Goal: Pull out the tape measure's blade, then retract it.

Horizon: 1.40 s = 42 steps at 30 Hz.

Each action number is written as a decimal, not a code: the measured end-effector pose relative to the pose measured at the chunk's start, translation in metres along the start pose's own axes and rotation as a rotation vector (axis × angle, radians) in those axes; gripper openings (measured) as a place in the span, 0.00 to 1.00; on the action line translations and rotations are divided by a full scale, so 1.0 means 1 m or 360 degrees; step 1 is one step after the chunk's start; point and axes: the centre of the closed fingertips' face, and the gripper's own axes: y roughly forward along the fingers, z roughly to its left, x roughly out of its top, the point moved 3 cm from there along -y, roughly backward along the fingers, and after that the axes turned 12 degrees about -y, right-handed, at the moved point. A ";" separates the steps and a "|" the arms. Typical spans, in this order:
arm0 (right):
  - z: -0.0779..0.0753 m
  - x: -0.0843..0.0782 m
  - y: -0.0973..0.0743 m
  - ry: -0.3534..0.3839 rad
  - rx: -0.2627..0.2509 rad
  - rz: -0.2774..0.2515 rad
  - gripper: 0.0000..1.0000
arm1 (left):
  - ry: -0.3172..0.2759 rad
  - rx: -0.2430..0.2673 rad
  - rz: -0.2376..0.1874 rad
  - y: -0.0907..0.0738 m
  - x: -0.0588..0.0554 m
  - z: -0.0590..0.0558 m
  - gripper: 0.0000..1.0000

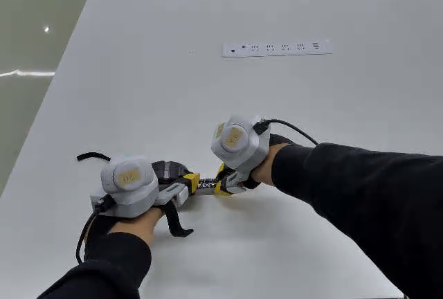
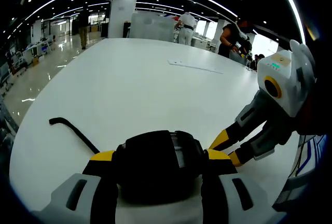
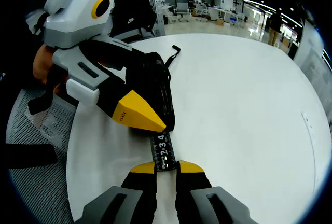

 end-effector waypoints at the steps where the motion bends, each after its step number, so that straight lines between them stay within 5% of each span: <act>1: 0.000 0.000 0.000 0.0002 -0.0002 -0.0003 0.08 | 0.0000 0.0000 0.0000 0.000 0.000 0.000 0.60; 42: 0.002 0.021 0.014 -0.0017 -0.0009 -0.0056 0.09 | -0.0007 -0.0013 0.0002 -0.001 0.000 -0.001 0.60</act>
